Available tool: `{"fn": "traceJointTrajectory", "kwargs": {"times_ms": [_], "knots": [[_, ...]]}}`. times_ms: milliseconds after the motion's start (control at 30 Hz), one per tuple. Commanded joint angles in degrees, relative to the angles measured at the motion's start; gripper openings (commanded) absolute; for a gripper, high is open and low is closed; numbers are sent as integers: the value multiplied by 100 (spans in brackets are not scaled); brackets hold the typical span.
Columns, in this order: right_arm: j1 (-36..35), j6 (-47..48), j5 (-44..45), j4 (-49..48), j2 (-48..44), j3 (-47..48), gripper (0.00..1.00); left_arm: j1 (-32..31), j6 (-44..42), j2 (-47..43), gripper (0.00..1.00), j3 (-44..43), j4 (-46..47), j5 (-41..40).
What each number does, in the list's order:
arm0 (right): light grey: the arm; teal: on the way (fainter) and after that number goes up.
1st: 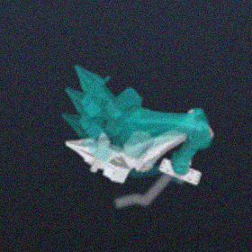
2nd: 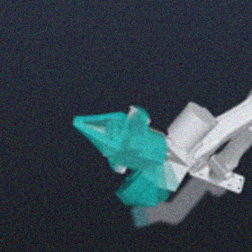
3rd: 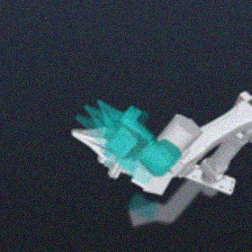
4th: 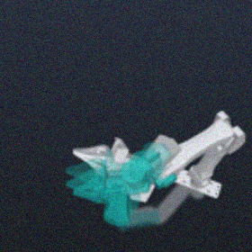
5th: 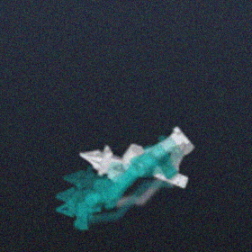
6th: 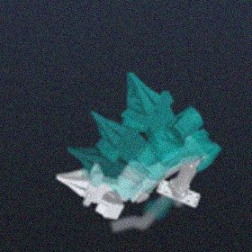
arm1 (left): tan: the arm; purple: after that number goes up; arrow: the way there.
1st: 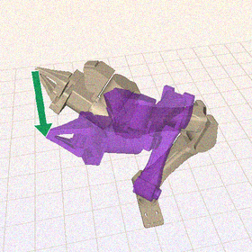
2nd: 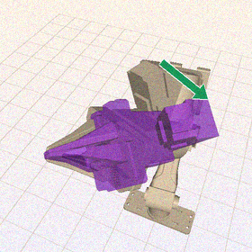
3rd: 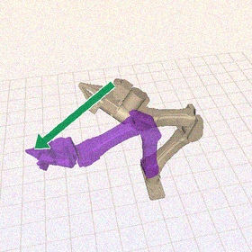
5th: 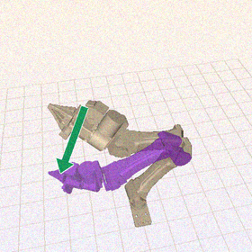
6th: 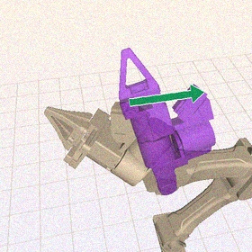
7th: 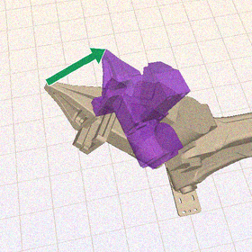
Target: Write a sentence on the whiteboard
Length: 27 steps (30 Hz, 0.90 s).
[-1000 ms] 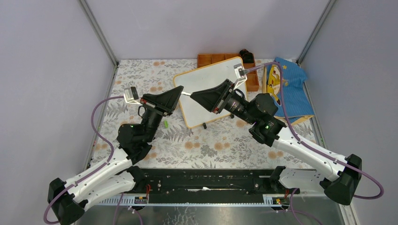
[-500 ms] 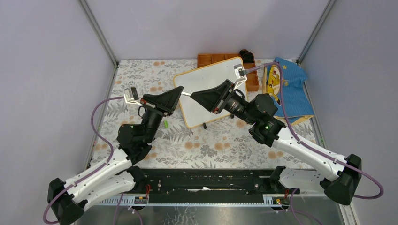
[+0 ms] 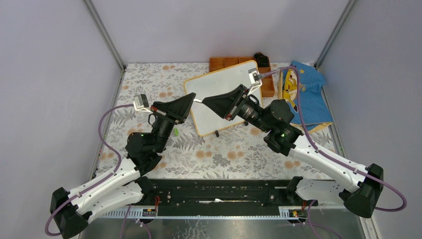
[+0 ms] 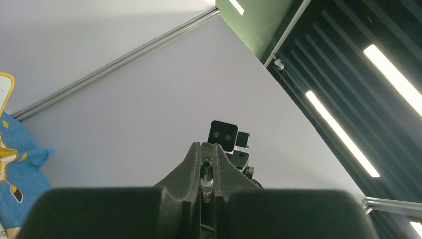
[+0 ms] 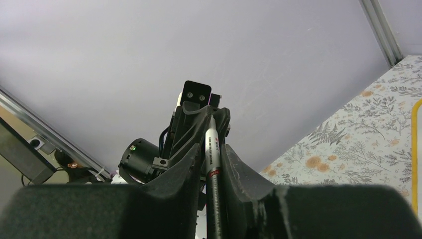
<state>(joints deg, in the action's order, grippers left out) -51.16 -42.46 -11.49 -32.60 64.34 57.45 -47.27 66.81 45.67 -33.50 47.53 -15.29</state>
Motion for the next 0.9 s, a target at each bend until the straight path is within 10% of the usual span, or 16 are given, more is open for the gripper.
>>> {"fn": "traceJointTrajectory", "kwargs": {"times_ms": [0,333,867], "knots": [[16,87,15,-227,-130,152,26,-95,17,7,0,89,4,-292],[10,104,36,-150,-222,120,26,-184,27,71,0,108,108,-533],[10,139,-52,-266,-259,23,0,-239,17,213,0,82,170,-507]]}}
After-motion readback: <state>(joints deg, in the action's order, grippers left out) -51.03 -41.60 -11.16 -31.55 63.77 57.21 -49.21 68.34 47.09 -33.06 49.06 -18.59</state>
